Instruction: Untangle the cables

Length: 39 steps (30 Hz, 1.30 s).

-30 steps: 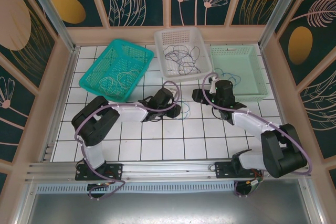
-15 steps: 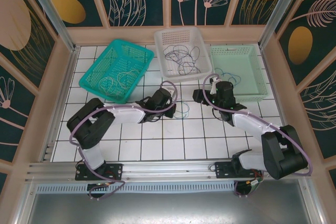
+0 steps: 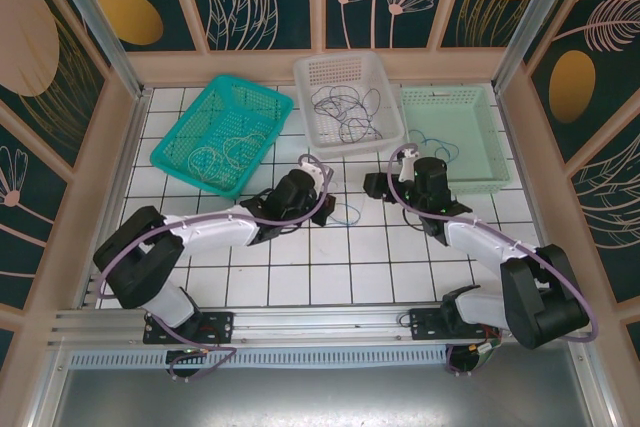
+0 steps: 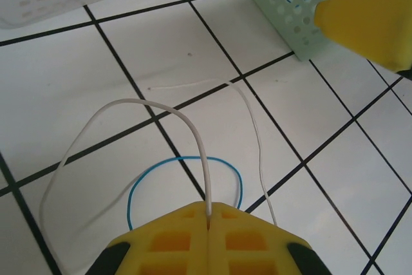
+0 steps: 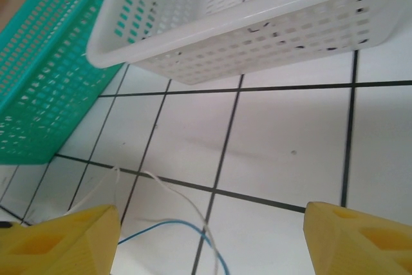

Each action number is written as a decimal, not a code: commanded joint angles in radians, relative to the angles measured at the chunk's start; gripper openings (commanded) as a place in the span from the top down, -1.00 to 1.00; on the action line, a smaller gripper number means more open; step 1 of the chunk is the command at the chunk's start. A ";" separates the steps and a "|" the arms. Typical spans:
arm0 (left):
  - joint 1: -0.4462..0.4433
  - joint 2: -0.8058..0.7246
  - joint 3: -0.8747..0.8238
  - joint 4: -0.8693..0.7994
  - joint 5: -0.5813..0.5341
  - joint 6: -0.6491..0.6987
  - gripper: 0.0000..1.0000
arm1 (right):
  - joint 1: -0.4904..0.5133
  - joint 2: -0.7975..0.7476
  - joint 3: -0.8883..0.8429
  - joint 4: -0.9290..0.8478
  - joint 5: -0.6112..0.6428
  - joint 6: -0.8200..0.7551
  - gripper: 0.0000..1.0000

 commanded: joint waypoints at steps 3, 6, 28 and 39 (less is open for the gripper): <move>-0.003 -0.096 -0.040 0.127 -0.007 0.024 1.00 | 0.030 0.004 -0.034 0.072 -0.069 -0.007 -0.51; -0.003 -0.128 -0.064 0.175 -0.006 0.025 1.00 | 0.039 0.017 -0.033 0.075 -0.071 -0.006 -0.52; -0.003 -0.133 -0.074 0.198 -0.104 -0.029 1.00 | 0.128 -0.132 -0.129 0.028 0.165 -0.013 -0.51; -0.003 -0.224 -0.123 0.298 -0.099 -0.039 1.00 | 0.165 -0.146 -0.167 -0.034 0.324 0.065 -0.51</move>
